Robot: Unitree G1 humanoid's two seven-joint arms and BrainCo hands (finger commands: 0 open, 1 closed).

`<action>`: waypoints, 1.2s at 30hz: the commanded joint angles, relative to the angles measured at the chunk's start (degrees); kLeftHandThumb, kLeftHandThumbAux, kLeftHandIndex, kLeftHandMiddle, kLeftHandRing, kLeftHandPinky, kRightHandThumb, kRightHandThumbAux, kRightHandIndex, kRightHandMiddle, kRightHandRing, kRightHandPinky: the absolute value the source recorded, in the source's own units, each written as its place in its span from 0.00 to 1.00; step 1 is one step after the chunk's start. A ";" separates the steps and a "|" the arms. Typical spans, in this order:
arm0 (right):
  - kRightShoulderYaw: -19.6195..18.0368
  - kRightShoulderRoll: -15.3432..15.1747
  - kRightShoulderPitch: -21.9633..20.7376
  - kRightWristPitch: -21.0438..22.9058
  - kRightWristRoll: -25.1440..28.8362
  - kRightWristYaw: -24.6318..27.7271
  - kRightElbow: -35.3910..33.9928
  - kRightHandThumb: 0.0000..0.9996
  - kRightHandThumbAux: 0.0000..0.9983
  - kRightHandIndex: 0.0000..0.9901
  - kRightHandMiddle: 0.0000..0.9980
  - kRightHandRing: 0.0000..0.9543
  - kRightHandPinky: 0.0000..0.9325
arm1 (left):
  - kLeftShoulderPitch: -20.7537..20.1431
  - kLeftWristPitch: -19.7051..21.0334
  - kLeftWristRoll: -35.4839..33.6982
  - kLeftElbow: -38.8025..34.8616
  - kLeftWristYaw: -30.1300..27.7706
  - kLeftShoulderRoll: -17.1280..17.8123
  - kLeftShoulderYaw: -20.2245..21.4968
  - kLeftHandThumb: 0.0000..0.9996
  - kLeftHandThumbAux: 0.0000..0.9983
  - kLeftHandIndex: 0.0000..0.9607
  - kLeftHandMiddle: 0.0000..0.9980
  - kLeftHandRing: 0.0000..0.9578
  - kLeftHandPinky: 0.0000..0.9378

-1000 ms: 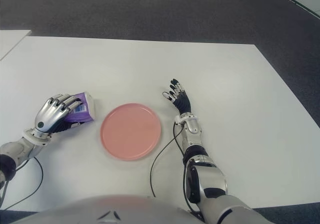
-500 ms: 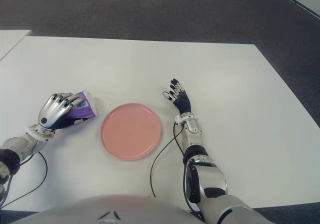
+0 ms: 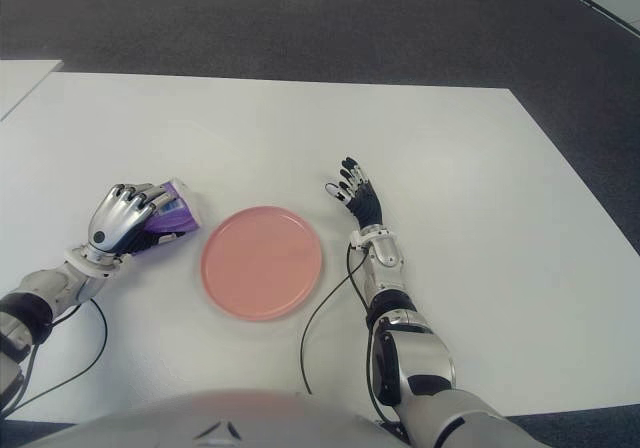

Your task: Put the tissue paper into the plate.

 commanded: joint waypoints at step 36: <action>-0.33 -0.23 2.26 3.69 0.46 -0.51 4.99 0.10 0.71 0.00 0.00 0.00 0.00 | 2.01 -2.71 -10.44 -47.94 -23.08 1.79 20.14 0.73 0.70 0.46 0.88 0.91 0.95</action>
